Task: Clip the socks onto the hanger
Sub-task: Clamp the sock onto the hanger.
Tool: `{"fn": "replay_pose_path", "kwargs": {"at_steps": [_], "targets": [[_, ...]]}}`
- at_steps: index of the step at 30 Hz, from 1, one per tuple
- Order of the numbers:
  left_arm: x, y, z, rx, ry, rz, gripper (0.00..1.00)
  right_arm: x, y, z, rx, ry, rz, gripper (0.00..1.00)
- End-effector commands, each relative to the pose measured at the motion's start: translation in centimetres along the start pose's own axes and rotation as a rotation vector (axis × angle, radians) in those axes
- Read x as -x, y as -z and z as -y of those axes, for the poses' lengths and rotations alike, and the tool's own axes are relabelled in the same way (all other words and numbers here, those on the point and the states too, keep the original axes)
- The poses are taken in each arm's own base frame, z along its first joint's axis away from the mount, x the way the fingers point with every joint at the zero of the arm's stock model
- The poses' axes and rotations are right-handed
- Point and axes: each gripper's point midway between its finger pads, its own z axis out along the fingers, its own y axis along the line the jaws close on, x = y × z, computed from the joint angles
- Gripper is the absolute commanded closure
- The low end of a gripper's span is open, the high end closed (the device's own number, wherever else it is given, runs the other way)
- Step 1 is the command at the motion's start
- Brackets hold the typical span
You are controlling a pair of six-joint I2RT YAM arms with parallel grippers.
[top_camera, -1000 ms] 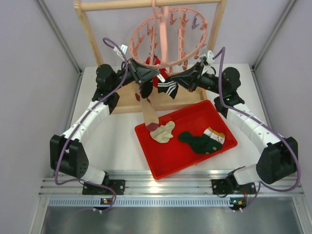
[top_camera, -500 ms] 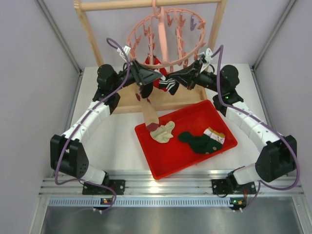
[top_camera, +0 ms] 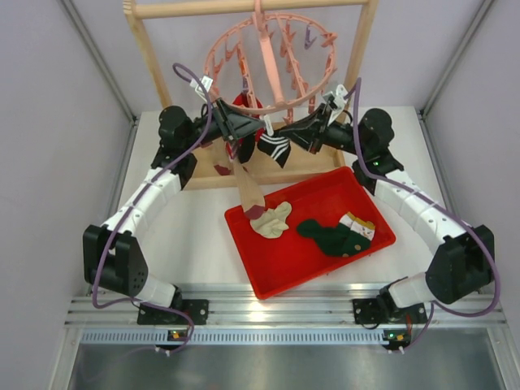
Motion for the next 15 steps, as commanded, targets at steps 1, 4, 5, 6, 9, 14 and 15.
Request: {"fn": "replay_pose_path", "kwargs": {"at_steps": [1, 4, 5, 6, 9, 14, 15], "targets": [[2.6, 0.9, -0.6, 0.047, -0.036, 0.079, 0.67, 0.7, 0.0, -1.3, 0.023, 0.038, 0.009, 0.87], [3.8, 1.6, -1.0, 0.067, -0.049, 0.113, 0.73, -0.1, 0.7, -1.5, 0.0, 0.033, -0.021, 0.64], [4.0, 1.7, -1.0, 0.066, -0.051, 0.115, 0.74, -0.2, 0.9, -1.5, -0.006, 0.036, -0.026, 0.61], [4.1, 1.7, -1.0, 0.065, -0.053, 0.116, 0.75, -0.7, 1.4, -1.4, -0.027, 0.039, -0.041, 0.59], [4.6, 2.0, -1.0, 0.066, -0.069, 0.125, 0.75, -1.3, 2.2, -1.2, -0.069, 0.034, -0.06, 0.48], [5.7, 2.6, -1.6, 0.085, -0.098, 0.149, 0.74, -0.9, 3.8, -0.3, -0.139, 0.021, -0.062, 0.45], [5.8, 2.6, -1.7, 0.087, -0.101, 0.152, 0.73, -0.9, 4.1, 0.0, -0.153, 0.016, -0.062, 0.44]]}}
